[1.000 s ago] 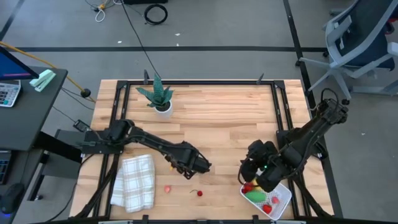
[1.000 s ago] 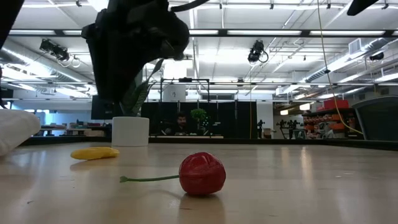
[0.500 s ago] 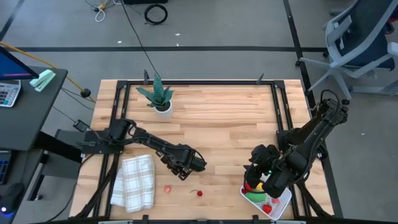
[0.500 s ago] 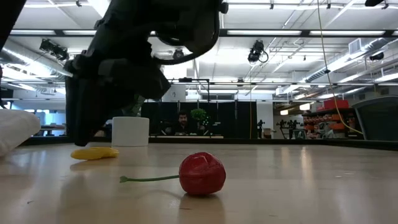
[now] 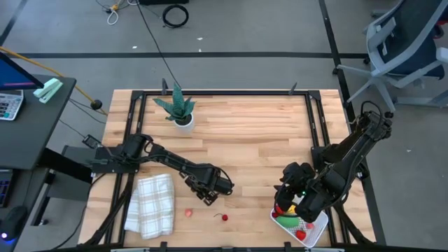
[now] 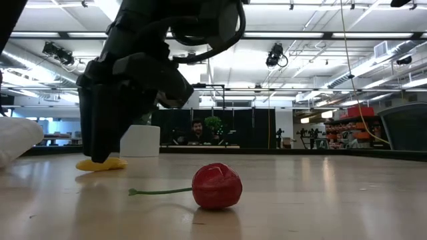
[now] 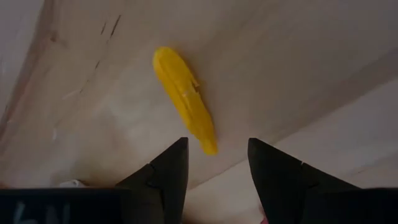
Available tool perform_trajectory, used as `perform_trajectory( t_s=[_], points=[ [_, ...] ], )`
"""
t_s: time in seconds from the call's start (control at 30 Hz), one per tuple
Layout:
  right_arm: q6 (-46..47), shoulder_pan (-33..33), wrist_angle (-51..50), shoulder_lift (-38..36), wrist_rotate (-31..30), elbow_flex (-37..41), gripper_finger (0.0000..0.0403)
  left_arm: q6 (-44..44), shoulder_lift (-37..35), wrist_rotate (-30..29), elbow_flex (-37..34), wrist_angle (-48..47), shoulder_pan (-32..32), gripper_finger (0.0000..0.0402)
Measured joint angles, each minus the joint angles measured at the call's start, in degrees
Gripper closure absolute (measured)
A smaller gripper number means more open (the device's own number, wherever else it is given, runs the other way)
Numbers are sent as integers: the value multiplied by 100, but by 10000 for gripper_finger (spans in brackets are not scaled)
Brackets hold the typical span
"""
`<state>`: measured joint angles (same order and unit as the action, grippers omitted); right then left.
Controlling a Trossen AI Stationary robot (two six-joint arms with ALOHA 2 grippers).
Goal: Pick and placing Produce into tupperware
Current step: Put the yellow corn into the white bin
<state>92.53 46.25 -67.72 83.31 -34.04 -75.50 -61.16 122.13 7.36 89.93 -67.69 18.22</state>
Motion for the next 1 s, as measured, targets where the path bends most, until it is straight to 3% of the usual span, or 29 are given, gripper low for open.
perform_trajectory(
  t_s=[0.37, 0.53, 0.83, 1.0],
  points=[
    [392, -12, 2, 0, -299, 0, 220, 115, -42, 56, -466, 477, -4, 237],
    [392, -51, 2, 2, -302, 0, 221, 275, -28, 31, -404, 587, -4, 278],
    [392, -191, 4, 2, -311, 0, 220, 337, -26, 0, -402, 768, -7, 387],
    [392, -233, 7, 2, -315, 0, 220, 343, -24, -19, -402, 766, -7, 387]
  ],
)
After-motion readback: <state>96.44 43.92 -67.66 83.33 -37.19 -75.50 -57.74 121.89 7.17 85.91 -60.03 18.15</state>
